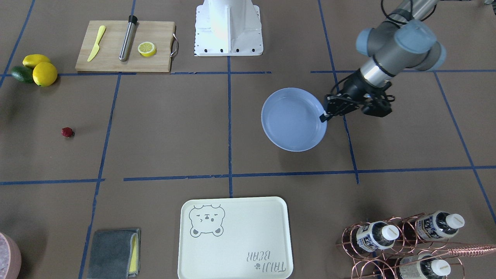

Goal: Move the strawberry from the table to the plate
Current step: 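Slide the light blue plate with the left gripper toward the table center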

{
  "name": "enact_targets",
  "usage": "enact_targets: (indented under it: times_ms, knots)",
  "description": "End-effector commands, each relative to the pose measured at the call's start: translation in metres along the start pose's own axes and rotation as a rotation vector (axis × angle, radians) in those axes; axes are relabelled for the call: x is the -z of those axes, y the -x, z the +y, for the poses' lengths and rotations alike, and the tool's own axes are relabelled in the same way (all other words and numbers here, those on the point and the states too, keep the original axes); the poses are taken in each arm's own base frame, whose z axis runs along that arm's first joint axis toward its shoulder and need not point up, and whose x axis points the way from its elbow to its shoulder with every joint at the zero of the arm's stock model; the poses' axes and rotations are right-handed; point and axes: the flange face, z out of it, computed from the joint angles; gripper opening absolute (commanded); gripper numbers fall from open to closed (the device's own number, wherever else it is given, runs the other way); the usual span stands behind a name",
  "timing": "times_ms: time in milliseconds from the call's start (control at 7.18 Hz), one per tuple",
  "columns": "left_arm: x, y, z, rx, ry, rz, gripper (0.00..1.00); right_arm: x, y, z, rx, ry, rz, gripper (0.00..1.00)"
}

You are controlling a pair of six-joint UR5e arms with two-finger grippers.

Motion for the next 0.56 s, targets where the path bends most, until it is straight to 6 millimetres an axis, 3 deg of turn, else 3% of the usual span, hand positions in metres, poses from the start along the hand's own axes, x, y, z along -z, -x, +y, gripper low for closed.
enact_targets:
  times_ms: [0,139,418]
  knots:
    - [-0.062,-0.093,0.052,0.065,-0.015,-0.063,0.00,-0.003,0.010,0.000,-0.008,0.006,-0.002,1.00]
    - [-0.090,-0.106,0.075,0.060,-0.028,-0.074,0.00,-0.004,0.016,0.001,-0.010,0.008,-0.004,1.00]
    - [-0.107,-0.108,0.099,0.049,-0.050,-0.083,0.00,-0.003,0.033,0.005,-0.024,0.006,-0.009,1.00]
